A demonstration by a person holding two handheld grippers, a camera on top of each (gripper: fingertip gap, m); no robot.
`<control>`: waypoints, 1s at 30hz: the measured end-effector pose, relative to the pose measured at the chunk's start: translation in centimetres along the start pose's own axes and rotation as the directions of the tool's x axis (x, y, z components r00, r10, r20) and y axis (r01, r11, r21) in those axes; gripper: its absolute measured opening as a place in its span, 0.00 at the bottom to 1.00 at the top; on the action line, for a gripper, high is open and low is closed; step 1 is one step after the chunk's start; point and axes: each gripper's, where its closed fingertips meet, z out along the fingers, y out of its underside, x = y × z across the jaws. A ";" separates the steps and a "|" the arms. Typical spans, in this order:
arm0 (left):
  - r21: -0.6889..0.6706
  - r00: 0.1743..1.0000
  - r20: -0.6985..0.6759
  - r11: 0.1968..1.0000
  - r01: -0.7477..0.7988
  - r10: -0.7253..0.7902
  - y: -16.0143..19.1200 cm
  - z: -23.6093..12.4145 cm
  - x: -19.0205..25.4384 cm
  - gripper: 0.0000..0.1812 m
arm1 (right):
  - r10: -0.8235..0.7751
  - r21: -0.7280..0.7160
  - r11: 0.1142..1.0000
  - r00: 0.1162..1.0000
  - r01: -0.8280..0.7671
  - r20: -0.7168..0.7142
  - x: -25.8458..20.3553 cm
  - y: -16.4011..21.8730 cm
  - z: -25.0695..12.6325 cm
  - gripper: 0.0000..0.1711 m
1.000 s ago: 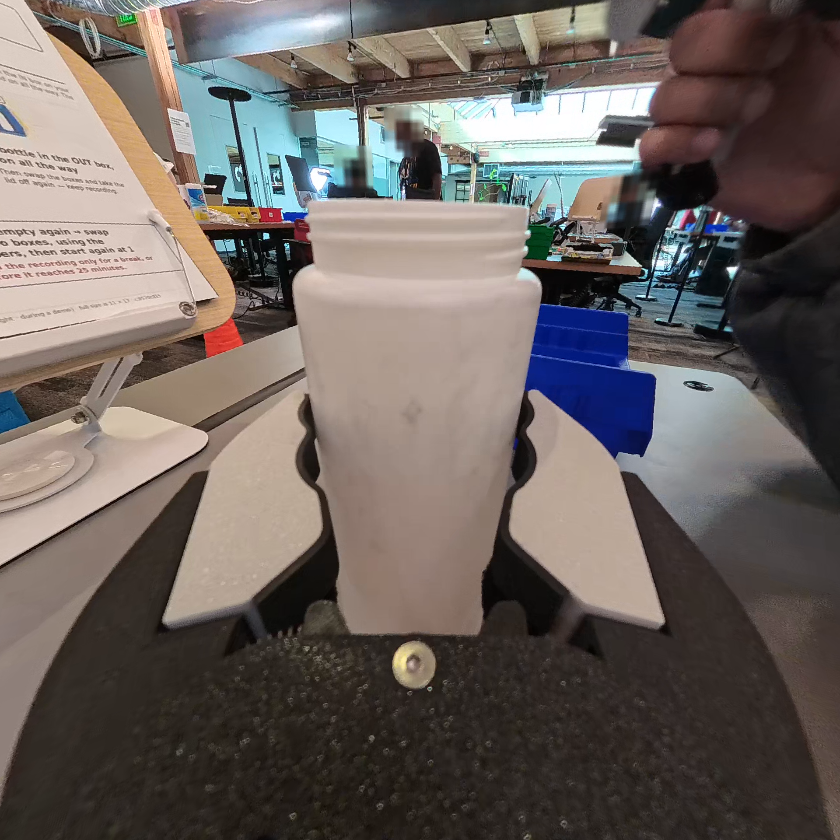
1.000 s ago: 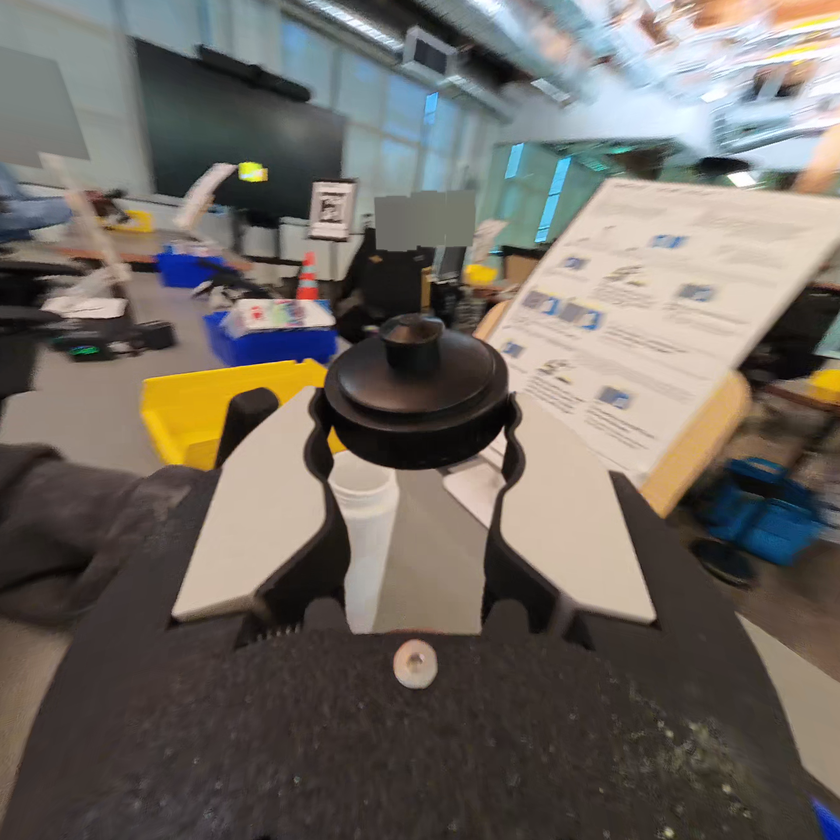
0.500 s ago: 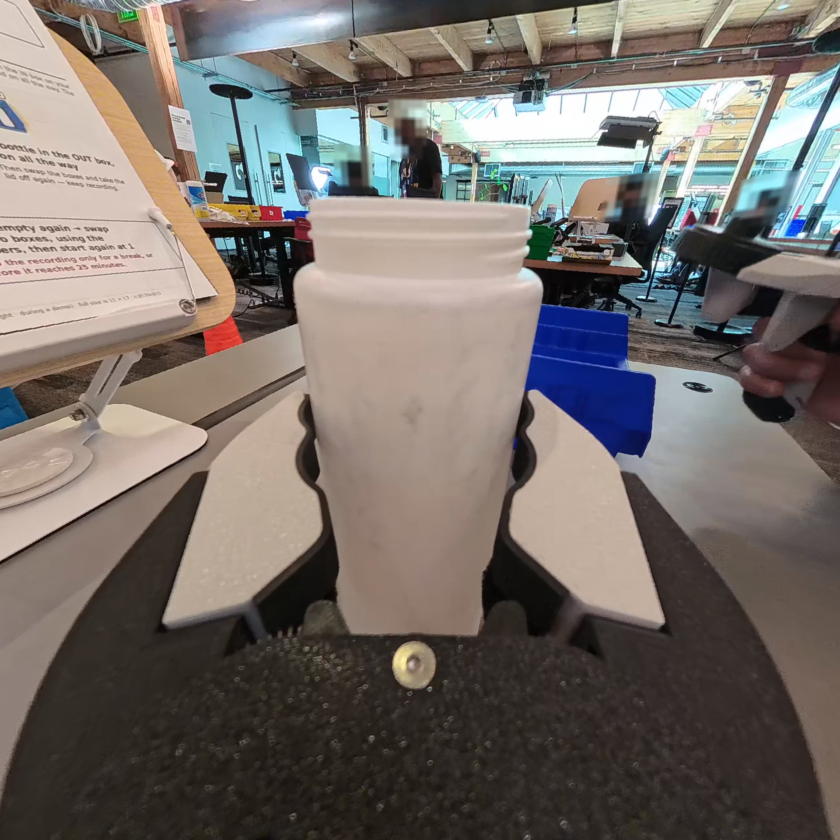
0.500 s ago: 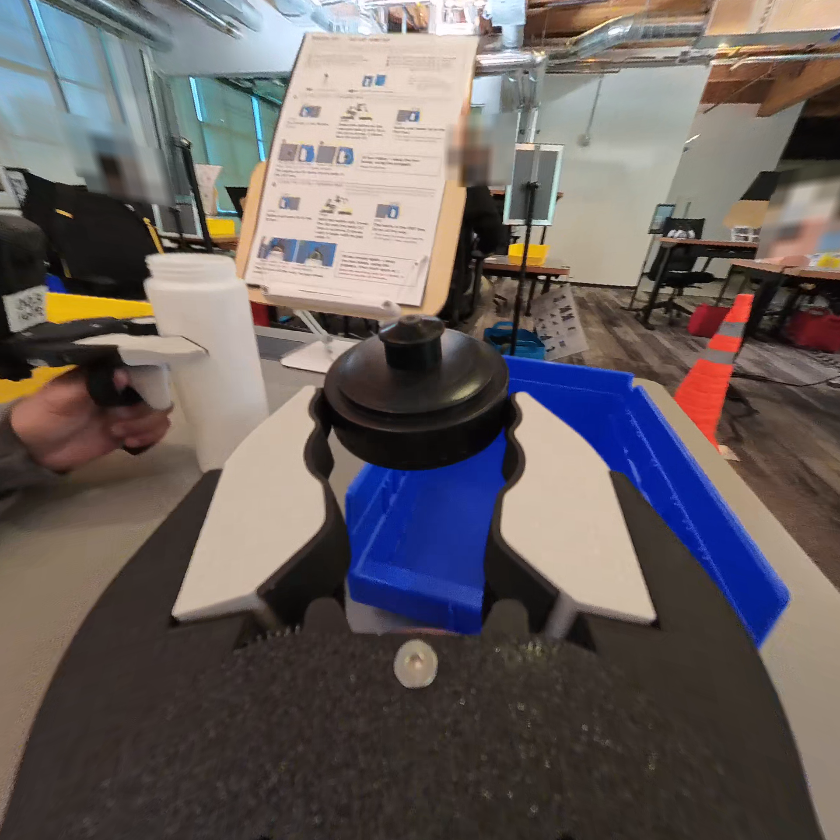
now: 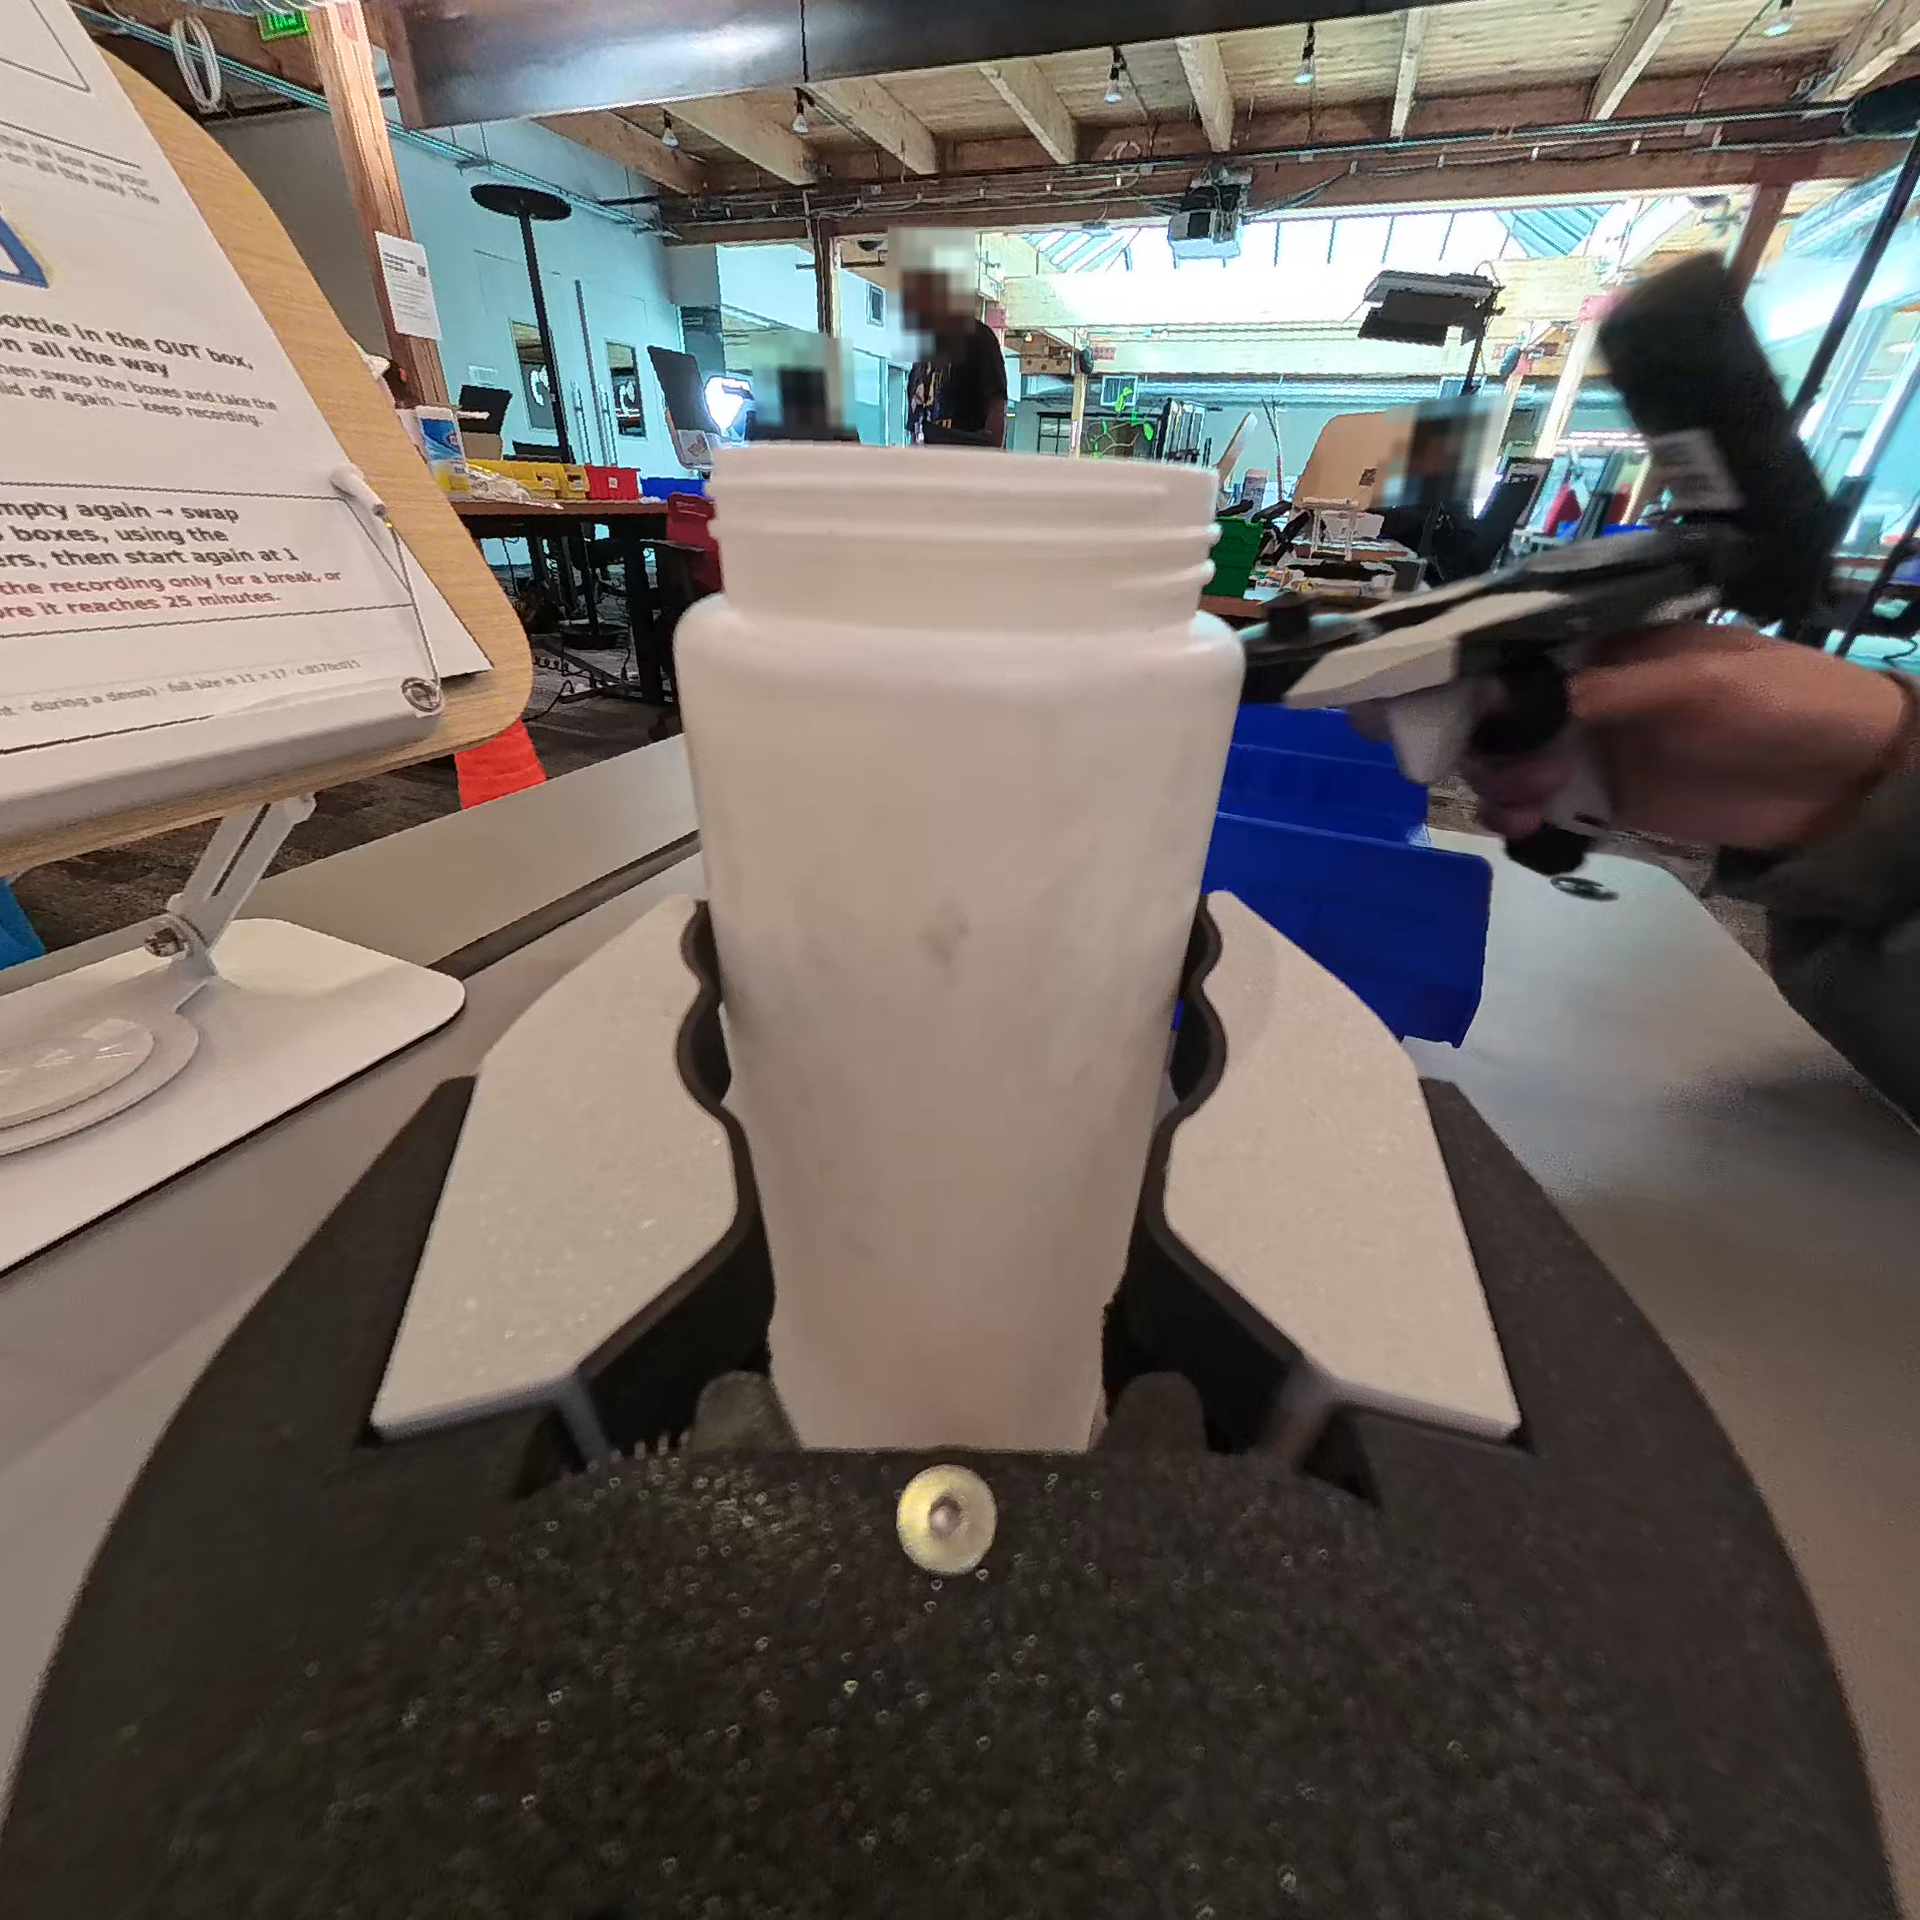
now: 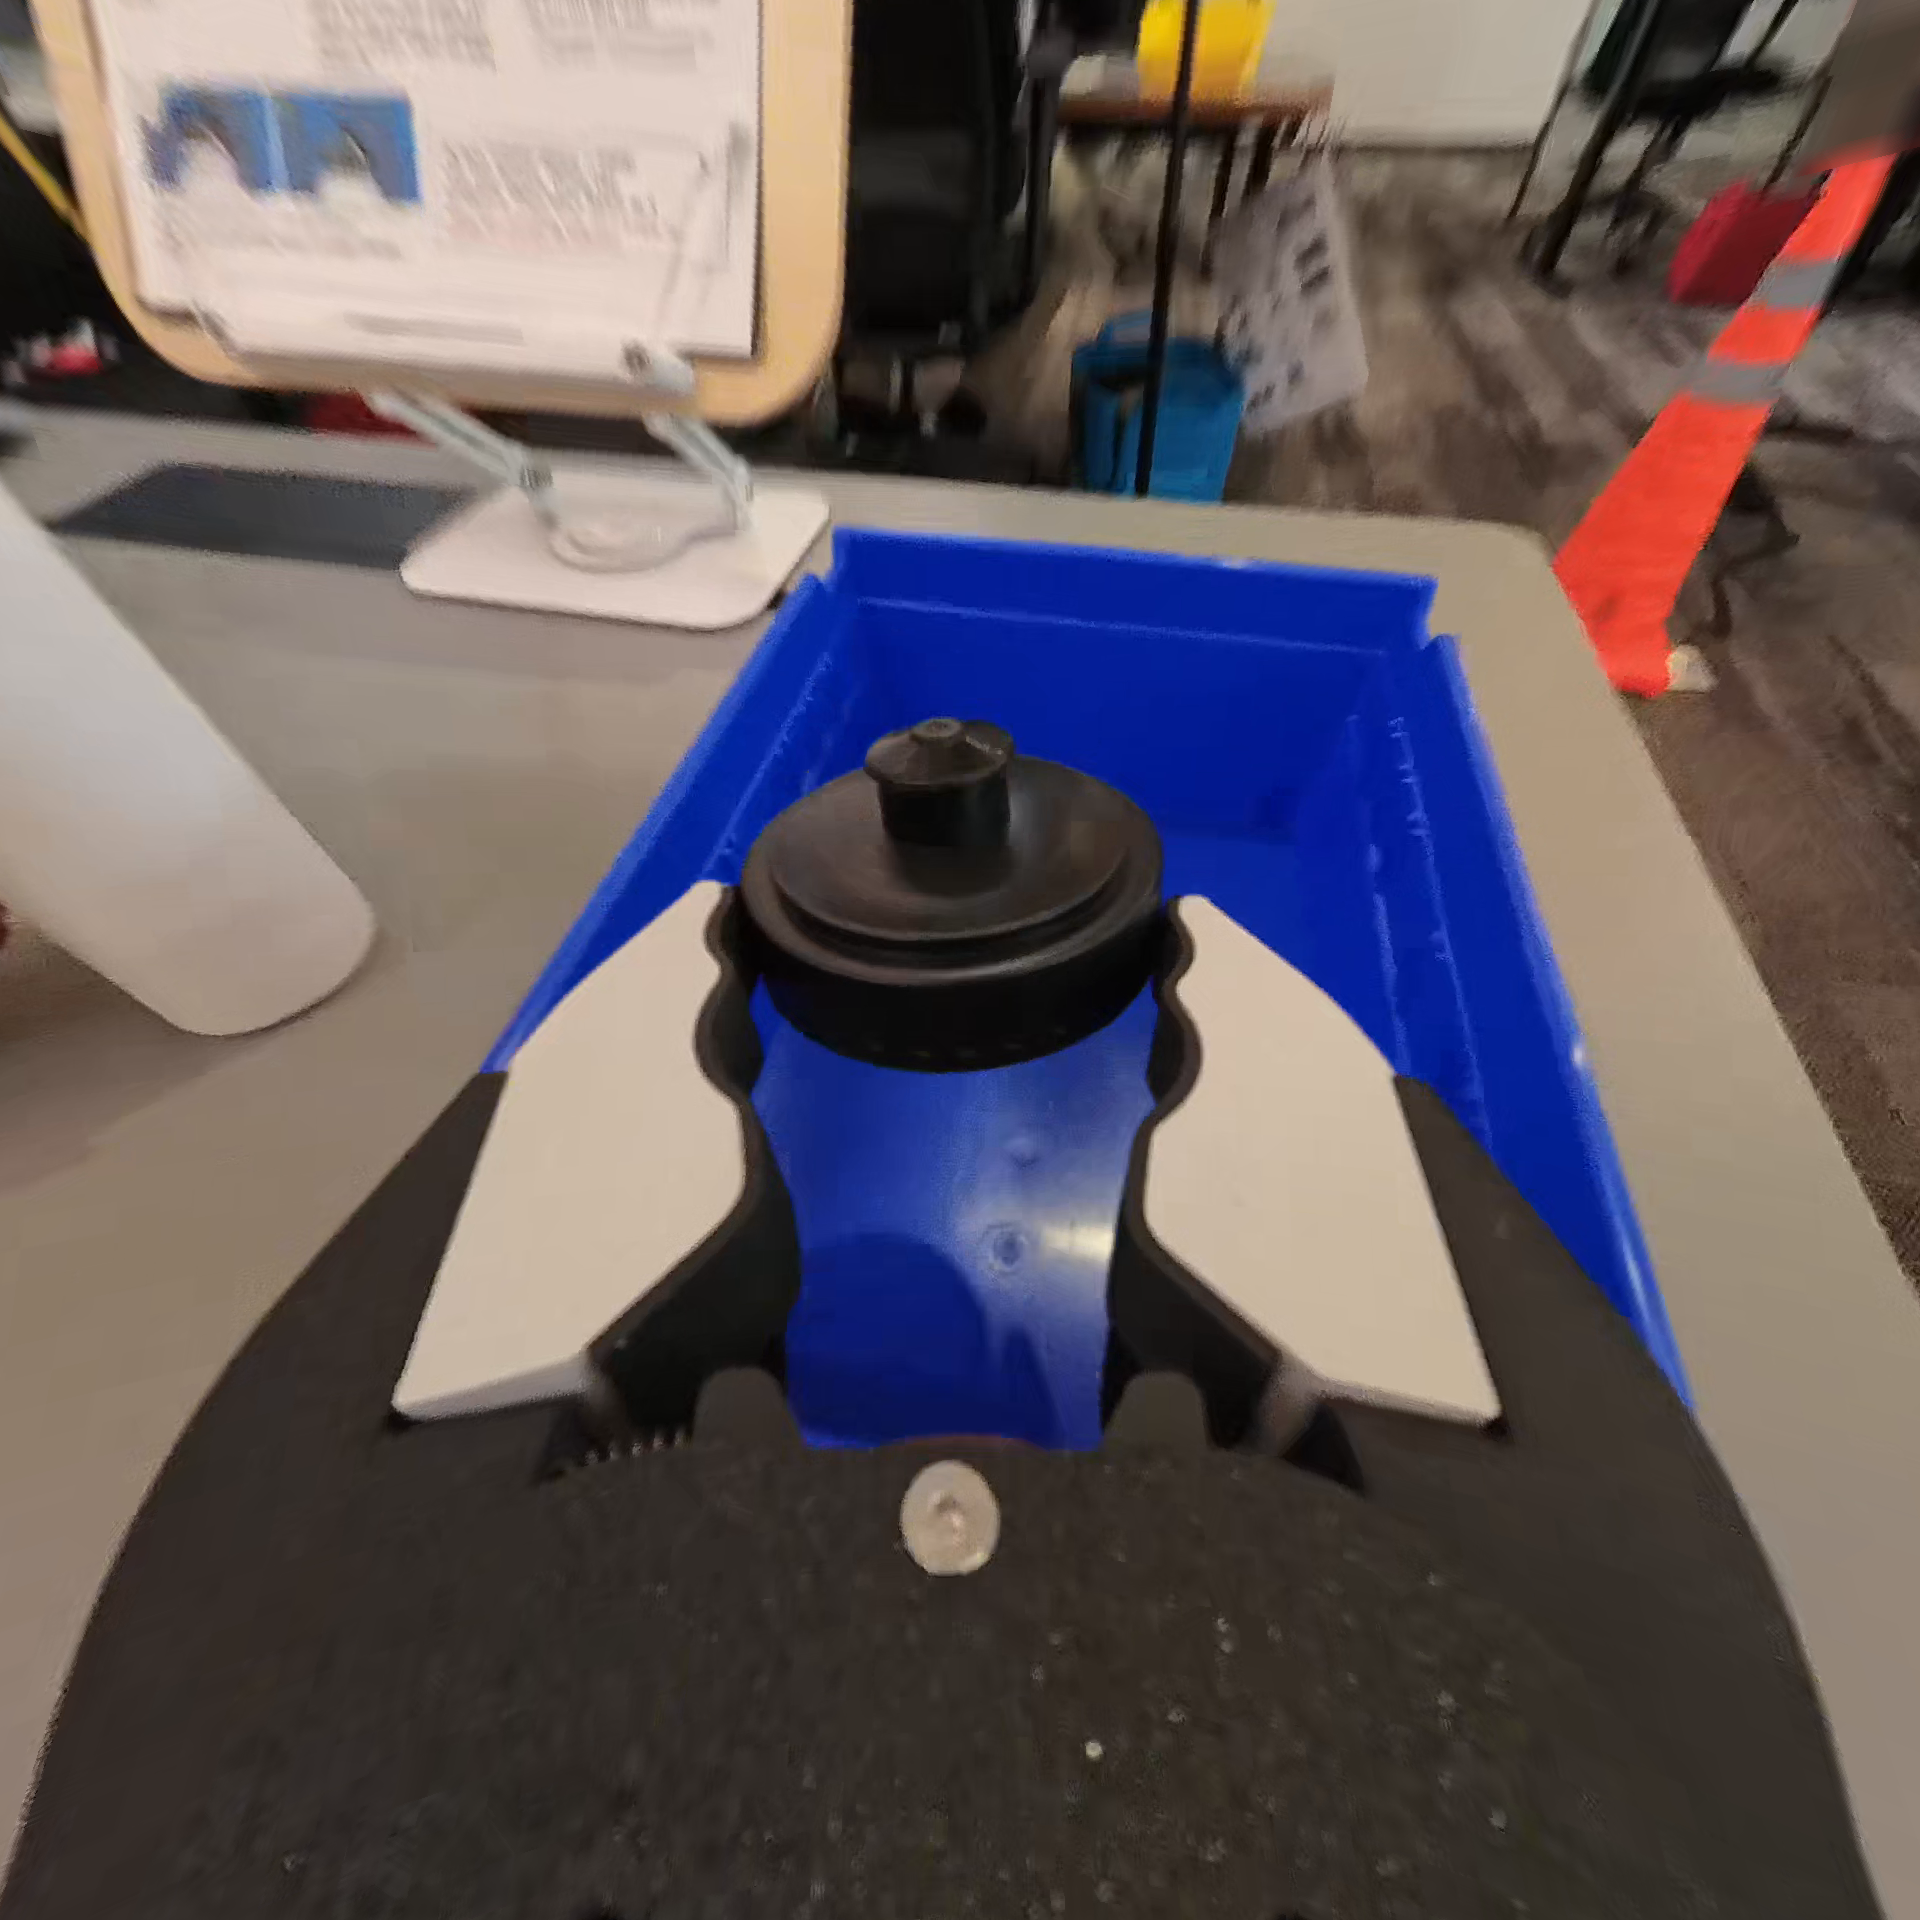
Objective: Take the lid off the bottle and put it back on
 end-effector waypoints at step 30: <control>-0.014 1.000 0.013 1.000 -0.007 0.007 0.1 0.0 0.0 0.46 | 0.118 -0.527 0.848 0.989 -0.056 0.085 0.8 6.2 15.2 0.44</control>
